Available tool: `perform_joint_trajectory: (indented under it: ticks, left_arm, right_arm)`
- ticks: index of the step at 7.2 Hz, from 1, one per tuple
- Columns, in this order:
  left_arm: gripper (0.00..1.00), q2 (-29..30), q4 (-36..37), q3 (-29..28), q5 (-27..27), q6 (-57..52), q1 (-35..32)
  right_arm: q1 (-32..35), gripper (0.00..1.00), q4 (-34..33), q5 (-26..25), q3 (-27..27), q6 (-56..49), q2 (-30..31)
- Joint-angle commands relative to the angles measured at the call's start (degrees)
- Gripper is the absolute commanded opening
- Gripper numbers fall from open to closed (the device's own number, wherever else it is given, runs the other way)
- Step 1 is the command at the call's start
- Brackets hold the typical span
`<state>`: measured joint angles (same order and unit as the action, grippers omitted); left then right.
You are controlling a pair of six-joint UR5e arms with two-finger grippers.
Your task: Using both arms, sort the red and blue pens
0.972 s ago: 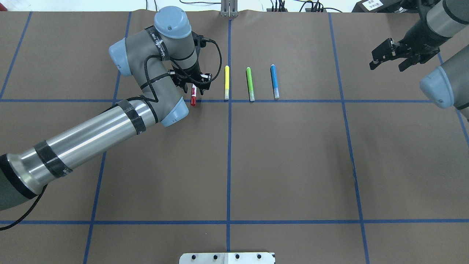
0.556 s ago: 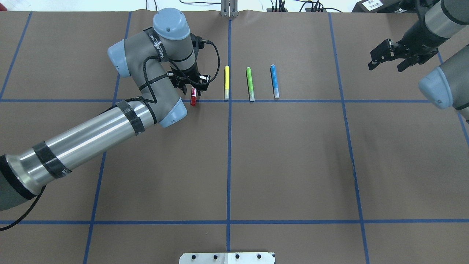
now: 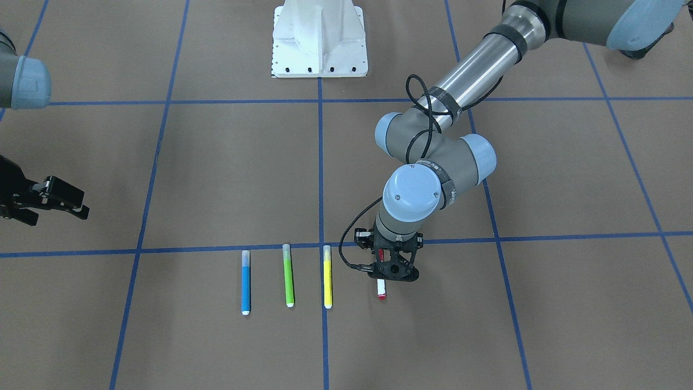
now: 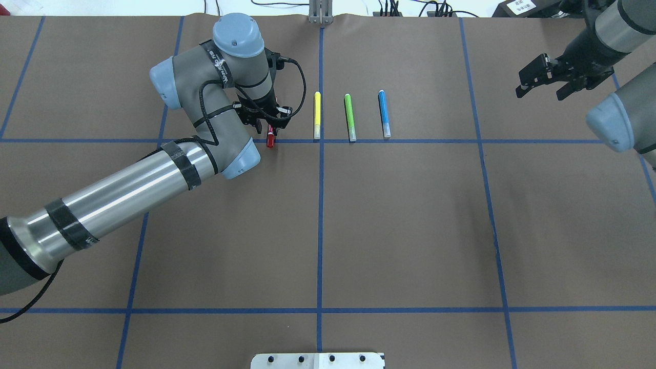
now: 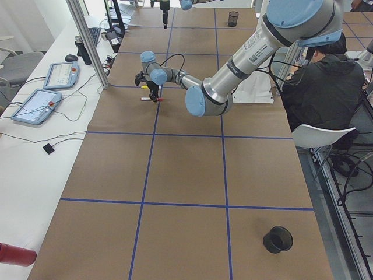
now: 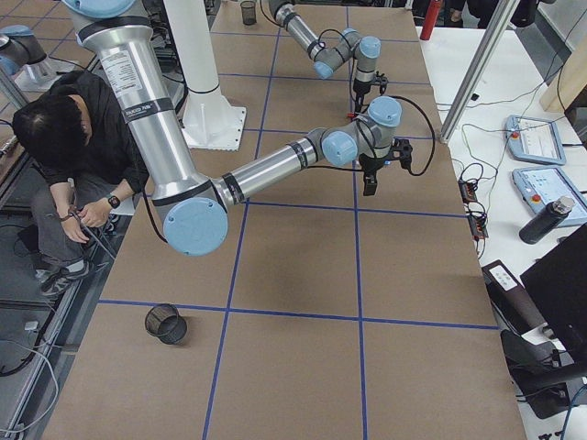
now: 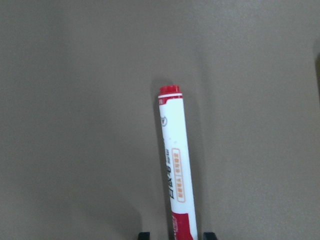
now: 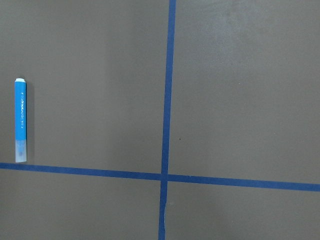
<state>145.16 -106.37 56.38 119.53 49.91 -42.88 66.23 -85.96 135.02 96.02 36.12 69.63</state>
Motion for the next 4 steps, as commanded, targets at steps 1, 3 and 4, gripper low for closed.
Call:
perform_joint_trajectory:
  ticks: [1, 3, 4]
  left_arm:
    - [0.45, 0.03, 0.02, -0.04, 0.00, 0.10, 0.33]
    - [0.32, 0.12, -0.06, 0.13, 0.00, 1.86, 0.77]
    - [0.09, 0.12, -0.06, 0.30, 0.00, 2.04, 0.78]
  right_arm:
    - [0.04, 0.99, 0.00, -0.02, -0.05, -0.08, 0.06]
    - [0.04, 0.99, -0.17, 0.07, -0.05, -0.08, 0.15]
    - [0.04, 0.99, -0.18, -0.02, -0.05, -0.08, 0.15]
